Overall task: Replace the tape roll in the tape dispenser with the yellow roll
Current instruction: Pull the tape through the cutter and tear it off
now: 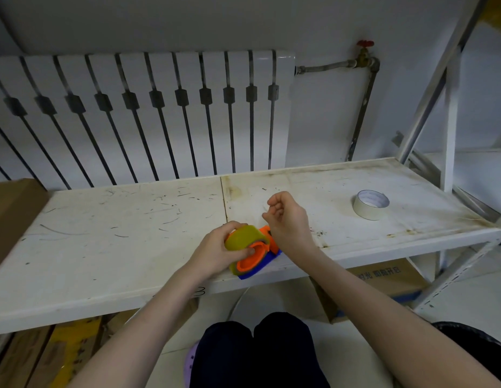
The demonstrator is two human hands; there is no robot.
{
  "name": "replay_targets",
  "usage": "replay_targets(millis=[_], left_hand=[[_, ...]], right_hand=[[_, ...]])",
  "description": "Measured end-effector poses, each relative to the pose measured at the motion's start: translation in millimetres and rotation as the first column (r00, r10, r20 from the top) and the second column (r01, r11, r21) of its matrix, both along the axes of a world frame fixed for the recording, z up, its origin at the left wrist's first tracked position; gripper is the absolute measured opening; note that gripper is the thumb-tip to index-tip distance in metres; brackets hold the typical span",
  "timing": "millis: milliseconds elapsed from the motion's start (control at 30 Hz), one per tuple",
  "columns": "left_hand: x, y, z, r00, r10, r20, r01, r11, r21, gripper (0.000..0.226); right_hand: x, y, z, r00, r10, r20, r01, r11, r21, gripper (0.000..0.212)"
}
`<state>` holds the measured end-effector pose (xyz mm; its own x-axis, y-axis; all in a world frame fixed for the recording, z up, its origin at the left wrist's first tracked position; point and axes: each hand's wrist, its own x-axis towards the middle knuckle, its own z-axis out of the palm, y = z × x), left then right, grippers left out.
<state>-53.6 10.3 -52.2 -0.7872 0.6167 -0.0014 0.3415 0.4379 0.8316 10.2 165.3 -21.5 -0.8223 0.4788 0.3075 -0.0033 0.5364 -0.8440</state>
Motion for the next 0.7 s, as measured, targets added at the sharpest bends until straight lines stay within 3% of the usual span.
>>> replay_targets(millis=[133,267,333,533,700], left_hand=[[-1.0,2.6,3.1,1.000,0.007,-0.019,-0.008,0.999,-0.037,0.057],[0.2,2.9,5.5,0.999,0.018,0.031,-0.017,0.999,-0.040,0.059],[0.8,3.7,6.5,0.999,0.018,0.043,-0.017,0.999,-0.034,0.064],[1.3,2.7,11.8,0.999,0.011,0.037,-0.009,0.998,-0.062,0.049],[9.7,4.2,19.1,0.994,0.074,-0.085,-0.081,0.993,-0.087,0.045]], right_hand=[[1.0,-4.4,37.2,0.987,0.025,-0.159,-0.014,0.998,0.068,0.017],[-0.3,-14.3,66.0,0.962,0.202,-0.182,-0.133,0.934,0.333,0.011],[1.2,-20.2,63.4,0.953,0.227,-0.201,-0.137,0.914,0.381,0.011],[6.0,-25.2,58.4,0.940,0.246,-0.237,-0.152,0.922,0.357,0.014],[8.2,-18.4,61.1,0.952,0.193,-0.239,-0.122,0.951,0.282,0.015]])
